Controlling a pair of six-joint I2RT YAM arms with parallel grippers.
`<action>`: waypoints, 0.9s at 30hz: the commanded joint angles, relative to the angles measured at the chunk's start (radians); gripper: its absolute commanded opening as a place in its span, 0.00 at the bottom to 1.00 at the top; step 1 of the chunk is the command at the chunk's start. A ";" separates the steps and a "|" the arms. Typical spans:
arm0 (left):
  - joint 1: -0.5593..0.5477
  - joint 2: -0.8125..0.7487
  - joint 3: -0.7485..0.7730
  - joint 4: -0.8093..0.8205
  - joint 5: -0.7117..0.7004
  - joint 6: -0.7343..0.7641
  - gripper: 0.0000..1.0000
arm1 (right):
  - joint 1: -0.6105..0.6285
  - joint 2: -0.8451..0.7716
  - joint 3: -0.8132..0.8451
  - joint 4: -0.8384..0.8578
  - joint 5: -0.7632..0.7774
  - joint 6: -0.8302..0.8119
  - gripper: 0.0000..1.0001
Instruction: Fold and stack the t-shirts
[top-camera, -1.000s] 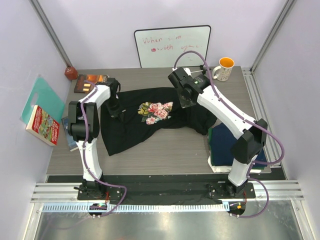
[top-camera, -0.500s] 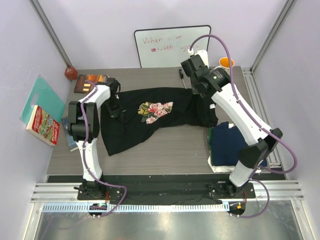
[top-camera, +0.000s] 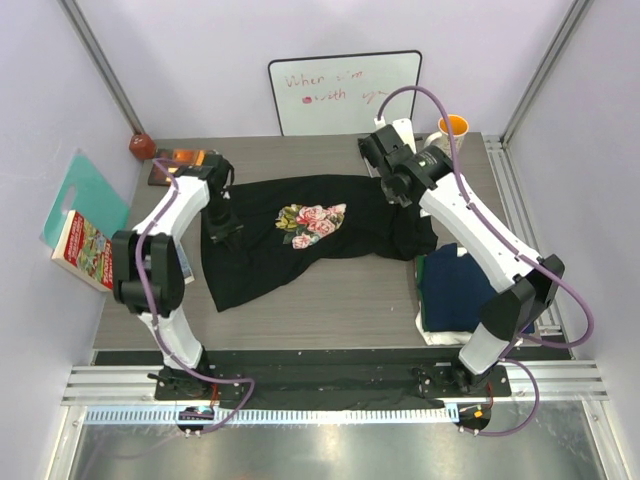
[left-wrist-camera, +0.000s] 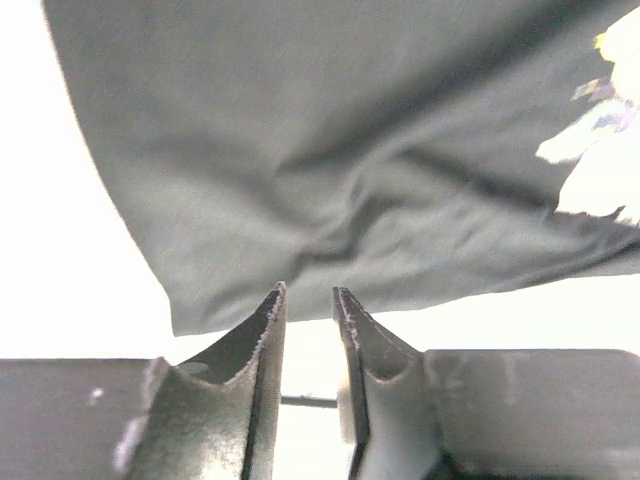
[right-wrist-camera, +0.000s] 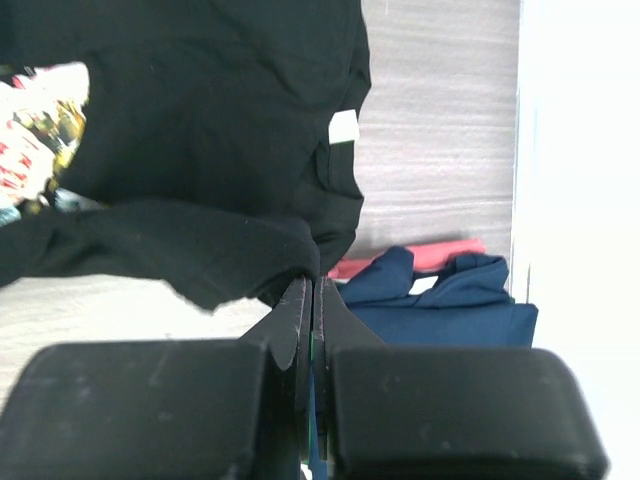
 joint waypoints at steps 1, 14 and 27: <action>-0.001 -0.137 -0.070 -0.096 -0.064 -0.032 0.27 | -0.016 -0.020 -0.028 0.020 -0.016 0.028 0.01; 0.122 -0.345 -0.449 0.000 0.027 -0.224 0.42 | -0.102 -0.017 -0.094 0.103 -0.234 0.011 0.01; 0.126 -0.297 -0.480 0.047 -0.040 -0.199 0.42 | -0.177 -0.025 -0.112 0.117 -0.300 -0.044 0.01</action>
